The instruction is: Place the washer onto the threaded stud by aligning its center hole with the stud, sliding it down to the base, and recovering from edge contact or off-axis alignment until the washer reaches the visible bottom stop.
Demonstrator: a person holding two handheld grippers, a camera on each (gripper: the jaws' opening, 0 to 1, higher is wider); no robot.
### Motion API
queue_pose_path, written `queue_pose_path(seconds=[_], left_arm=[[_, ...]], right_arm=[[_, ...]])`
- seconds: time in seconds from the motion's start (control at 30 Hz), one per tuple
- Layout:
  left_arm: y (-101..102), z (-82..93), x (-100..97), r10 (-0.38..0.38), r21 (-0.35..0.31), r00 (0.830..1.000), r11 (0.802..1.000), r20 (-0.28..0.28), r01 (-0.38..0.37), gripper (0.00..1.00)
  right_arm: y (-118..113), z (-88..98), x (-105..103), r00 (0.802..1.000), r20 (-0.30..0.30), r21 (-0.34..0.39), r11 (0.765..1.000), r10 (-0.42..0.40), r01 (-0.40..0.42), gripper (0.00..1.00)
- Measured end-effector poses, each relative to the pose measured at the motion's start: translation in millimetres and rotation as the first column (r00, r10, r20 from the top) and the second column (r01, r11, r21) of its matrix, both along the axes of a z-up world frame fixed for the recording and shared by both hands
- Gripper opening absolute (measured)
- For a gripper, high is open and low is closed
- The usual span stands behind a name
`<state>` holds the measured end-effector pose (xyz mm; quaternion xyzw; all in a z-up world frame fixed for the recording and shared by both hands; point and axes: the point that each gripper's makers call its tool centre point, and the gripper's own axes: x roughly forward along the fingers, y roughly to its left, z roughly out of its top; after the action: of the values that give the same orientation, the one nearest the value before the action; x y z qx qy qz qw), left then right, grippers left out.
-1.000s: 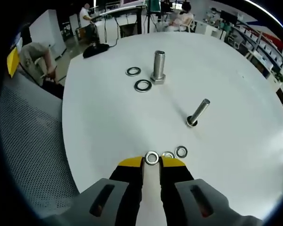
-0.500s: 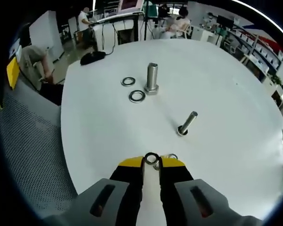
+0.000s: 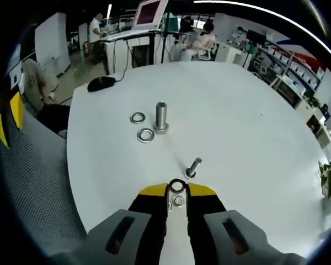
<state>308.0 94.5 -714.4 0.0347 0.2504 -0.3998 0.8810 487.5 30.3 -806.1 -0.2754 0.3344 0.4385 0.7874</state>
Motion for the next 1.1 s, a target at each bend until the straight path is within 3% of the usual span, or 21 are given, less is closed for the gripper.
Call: queue_pose_path(seconds=[0.4,0.77,1.1], left_arm=[[0.3,0.6,0.4,0.005,-0.001,1.000,1.000,0.003,-0.005,0.13],[0.3,0.6,1.0,0.006,-0.002,1.000,1.000,0.002,-0.006,0.13],[0.4,0.7,1.0,0.007,-0.005,1.000,1.000,0.000,-0.007,0.13]], right_arm=[[6.4,11.9,22.9,0.999,0.053,-0.005,1.000,0.004,-0.003,0.14],[15.6,2.4,41.0,1.000,0.024,-0.033,0.999,0.014,-0.014,0.14],[20.1,-4.3,41.7,0.999,0.001,-0.052,0.998,0.035,-0.035,0.14]])
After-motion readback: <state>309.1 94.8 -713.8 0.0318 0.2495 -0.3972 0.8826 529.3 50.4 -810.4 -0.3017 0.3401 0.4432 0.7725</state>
